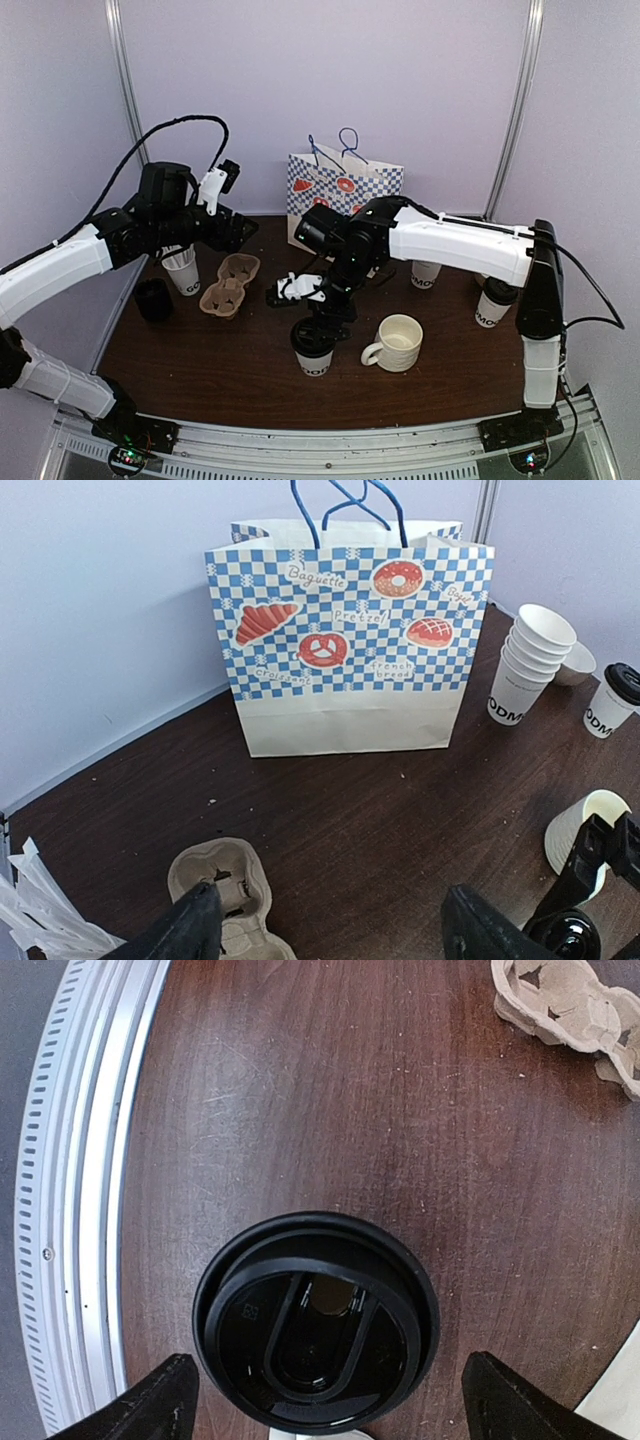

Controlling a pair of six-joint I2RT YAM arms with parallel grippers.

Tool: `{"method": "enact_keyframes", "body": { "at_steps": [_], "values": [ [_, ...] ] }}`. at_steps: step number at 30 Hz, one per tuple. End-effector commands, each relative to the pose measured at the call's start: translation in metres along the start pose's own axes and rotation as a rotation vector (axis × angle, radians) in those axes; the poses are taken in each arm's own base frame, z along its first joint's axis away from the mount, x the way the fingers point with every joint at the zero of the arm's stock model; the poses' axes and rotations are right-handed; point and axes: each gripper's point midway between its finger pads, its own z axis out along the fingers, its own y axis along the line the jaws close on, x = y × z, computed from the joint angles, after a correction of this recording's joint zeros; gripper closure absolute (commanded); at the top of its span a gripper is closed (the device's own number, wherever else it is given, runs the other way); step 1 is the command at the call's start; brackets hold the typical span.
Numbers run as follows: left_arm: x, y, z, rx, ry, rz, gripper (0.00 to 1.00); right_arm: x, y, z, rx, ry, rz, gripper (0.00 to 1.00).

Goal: Pack the takeout coffee

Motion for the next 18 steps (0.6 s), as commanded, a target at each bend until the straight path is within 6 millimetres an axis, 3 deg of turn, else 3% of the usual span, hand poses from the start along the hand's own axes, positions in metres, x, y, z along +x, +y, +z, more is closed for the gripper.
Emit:
{"method": "enact_keyframes", "body": {
  "at_steps": [1, 8, 18],
  "values": [
    [-0.016, 0.003, -0.008, 0.005, -0.066, -0.017, 0.21, -0.008, 0.004, 0.002, 0.005, 0.019, -0.011, 0.04],
    [-0.016, 0.004, -0.008, 0.007, -0.067, -0.022, 0.21, -0.004, 0.009, 0.013, -0.007, 0.052, -0.019, 0.07],
    [-0.015, 0.005, -0.007, 0.011, -0.064, -0.031, 0.21, -0.003, 0.001, 0.011, 0.045, 0.065, -0.016, 0.22]
  ]
}}
